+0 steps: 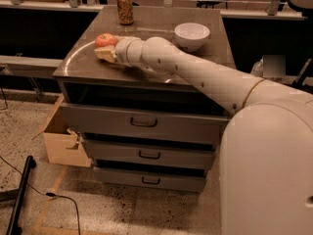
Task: Place apple into white bowl
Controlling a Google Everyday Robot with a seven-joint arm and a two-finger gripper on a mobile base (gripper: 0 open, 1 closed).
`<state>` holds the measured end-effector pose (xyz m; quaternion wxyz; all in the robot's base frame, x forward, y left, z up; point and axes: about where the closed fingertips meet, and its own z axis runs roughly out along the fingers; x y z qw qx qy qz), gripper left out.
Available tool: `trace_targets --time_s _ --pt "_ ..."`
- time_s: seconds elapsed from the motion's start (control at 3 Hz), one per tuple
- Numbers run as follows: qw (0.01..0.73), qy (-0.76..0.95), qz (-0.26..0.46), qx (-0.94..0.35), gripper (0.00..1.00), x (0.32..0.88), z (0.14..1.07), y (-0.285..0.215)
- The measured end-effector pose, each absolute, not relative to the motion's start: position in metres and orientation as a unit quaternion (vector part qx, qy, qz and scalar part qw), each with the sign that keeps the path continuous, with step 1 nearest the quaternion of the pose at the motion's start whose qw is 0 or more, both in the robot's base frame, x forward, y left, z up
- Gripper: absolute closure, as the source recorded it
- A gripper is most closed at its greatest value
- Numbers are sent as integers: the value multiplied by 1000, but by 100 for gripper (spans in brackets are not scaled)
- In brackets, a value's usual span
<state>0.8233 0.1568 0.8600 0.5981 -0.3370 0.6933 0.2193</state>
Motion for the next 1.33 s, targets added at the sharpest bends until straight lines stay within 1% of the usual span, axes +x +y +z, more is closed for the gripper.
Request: trace_targets --time_s 0.33,0.67,1.0,1.33 --pt "592 694 233 -338 66 826 859 160" --pt "593 693 238 -333 88 827 865 156" --pt "608 696 218 -314 100 832 886 126" --pt "627 706 170 -284 100 835 909 78"
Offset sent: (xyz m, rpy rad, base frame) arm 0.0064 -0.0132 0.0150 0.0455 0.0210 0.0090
